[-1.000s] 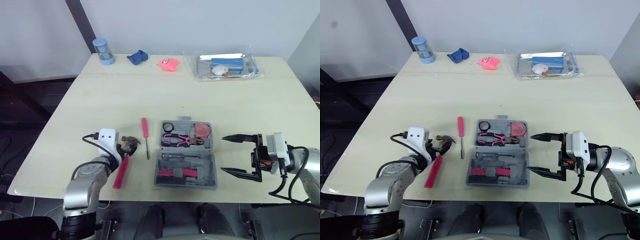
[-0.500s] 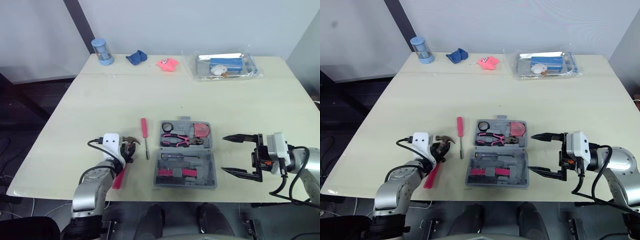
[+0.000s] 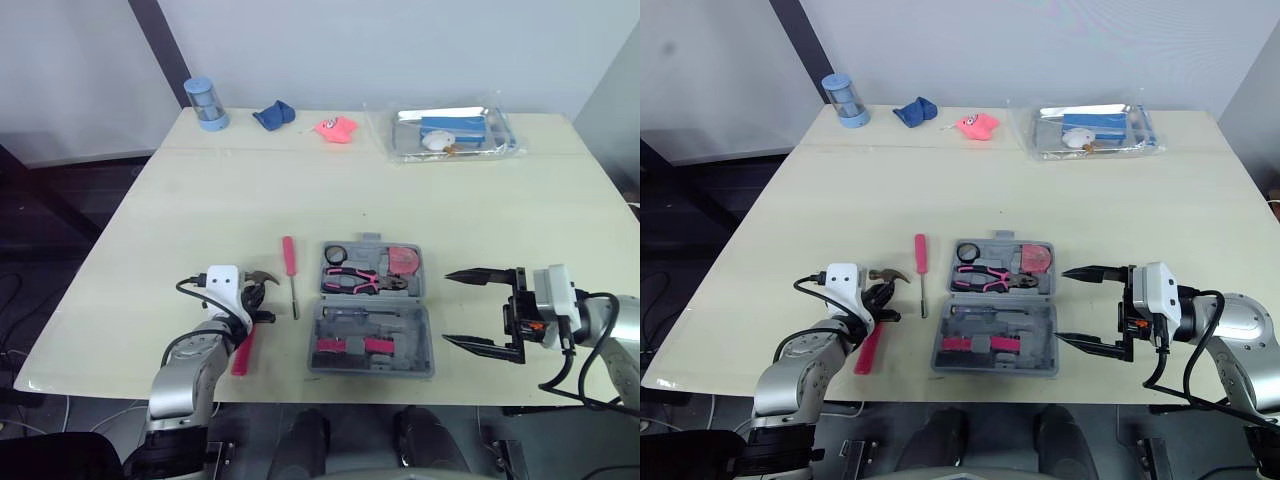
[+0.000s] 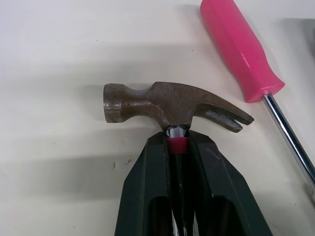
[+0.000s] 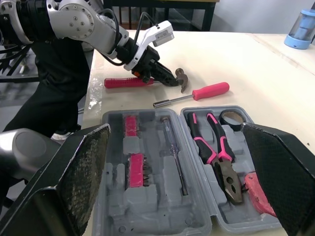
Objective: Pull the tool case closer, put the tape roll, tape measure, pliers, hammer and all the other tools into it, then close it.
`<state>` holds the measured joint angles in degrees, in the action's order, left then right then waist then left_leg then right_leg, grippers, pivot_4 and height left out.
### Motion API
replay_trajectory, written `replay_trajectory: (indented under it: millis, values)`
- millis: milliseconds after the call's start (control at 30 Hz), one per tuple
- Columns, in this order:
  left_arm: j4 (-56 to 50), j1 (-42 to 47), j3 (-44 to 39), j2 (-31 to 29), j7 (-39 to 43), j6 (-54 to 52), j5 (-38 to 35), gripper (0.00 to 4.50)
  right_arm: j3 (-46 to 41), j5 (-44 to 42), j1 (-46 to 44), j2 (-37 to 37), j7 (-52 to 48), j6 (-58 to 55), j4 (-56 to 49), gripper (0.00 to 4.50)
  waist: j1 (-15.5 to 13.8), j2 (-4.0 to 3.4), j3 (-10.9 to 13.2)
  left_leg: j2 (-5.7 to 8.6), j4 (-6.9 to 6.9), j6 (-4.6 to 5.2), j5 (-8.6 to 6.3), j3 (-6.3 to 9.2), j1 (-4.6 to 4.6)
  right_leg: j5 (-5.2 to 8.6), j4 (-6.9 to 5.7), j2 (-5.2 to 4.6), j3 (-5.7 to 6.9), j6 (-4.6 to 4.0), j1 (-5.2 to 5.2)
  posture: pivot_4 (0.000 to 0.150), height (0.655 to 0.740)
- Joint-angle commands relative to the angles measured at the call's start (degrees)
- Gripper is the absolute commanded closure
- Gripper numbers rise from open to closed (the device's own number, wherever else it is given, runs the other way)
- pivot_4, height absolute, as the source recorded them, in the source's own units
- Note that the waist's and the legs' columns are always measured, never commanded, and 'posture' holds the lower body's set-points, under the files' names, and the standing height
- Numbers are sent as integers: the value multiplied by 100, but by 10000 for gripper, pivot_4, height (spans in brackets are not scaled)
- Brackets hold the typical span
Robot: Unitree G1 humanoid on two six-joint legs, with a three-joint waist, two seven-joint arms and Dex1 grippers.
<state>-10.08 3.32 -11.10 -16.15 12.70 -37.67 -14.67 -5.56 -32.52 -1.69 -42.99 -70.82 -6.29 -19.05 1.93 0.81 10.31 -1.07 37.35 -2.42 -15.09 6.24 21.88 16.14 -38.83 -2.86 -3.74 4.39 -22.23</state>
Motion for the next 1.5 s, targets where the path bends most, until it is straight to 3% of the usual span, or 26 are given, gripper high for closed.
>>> replay_trajectory:
  millis: [33,267,533,667,933,1233,1500]
  values:
    - [-47,-26,-59,-17,63,123,-52,44536,-255,-135,-8,-68,43,-34,-54,0,0,0,0,0,0,0,0,0,0,0,0,0,0,0,0,1500,7400]
    - [-329,-152,-364,-386,519,335,-298,44536,-313,-177,-11,-65,61,-52,-12,0,24,0,0,0,0,0,0,1,0,0,0,0,0,0,0,1500,7400]
    - [-647,-57,-433,-1536,1787,167,-809,44537,-389,-156,71,-23,72,-40,-27,0,11,1,1,0,-1,0,0,3,3,0,3,0,4,0,0,1500,7400]
    - [-821,274,49,-2429,2814,-41,-949,44537,-488,-206,164,-34,55,-26,-32,0,12,4,5,-1,-3,0,0,7,5,1,4,1,8,0,-1,1500,7400]
    - [-857,1356,1271,-3261,4205,-136,-931,44537,-732,-174,347,-81,9,58,76,0,42,2,6,-1,-5,1,0,7,7,1,8,1,9,0,-1,1500,7400]
    - [-646,2873,2965,-3020,4899,-520,-446,44537,-847,-91,494,-40,149,138,15,0,27,2,7,-1,-2,1,0,4,9,1,7,5,6,1,0,1500,7400]
    - [-269,3494,3901,-2353,5002,-648,-28,44537,-949,-78,740,-27,302,190,-120,0,36,1,7,-1,-1,1,0,4,8,1,5,6,4,1,-1,1500,7400]
